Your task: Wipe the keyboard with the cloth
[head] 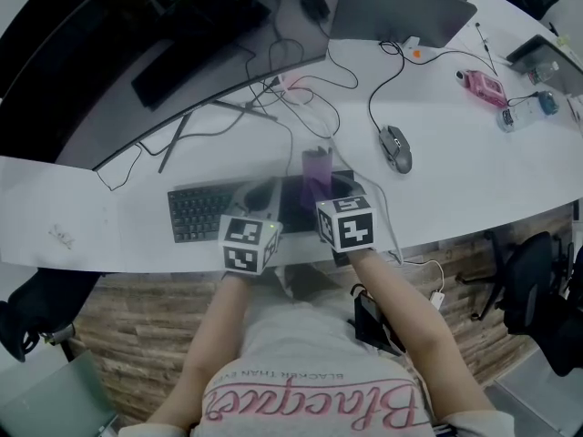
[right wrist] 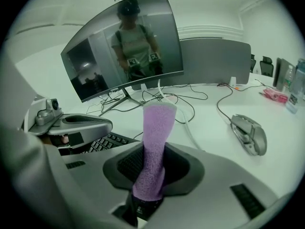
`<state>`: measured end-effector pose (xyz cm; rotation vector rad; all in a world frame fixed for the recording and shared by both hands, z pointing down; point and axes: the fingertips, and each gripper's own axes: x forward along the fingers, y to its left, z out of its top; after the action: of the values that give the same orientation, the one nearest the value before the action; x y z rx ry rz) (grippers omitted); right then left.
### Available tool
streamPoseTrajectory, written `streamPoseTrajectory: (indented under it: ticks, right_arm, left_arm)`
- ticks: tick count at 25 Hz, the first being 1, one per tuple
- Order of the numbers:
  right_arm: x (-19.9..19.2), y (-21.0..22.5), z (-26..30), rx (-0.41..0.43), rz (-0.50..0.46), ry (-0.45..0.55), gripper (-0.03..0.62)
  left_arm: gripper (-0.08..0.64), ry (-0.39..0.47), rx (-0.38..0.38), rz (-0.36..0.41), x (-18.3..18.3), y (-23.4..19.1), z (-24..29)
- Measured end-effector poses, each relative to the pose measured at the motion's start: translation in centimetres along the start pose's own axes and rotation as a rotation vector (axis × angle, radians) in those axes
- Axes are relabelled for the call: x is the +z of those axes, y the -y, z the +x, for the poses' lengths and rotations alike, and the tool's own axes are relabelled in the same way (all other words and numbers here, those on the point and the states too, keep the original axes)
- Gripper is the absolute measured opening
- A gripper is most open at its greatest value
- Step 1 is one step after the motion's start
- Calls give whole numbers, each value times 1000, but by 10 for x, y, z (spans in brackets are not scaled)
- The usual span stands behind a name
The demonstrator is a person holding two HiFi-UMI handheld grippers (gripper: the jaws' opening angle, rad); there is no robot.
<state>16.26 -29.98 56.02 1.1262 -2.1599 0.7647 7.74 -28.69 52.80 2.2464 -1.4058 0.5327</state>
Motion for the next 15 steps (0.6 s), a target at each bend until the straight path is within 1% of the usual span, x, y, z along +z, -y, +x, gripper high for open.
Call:
streamPoseTrajectory:
  ticks: [8,15]
  right_arm:
    - [-3,33,-14,-47,-5,-1,92]
    - [-7,61,-27,-115,-8,-2,92]
  left_arm:
    - [5,3,-19,10,5,20,13]
    - [5,10,-63,39,14,40,24]
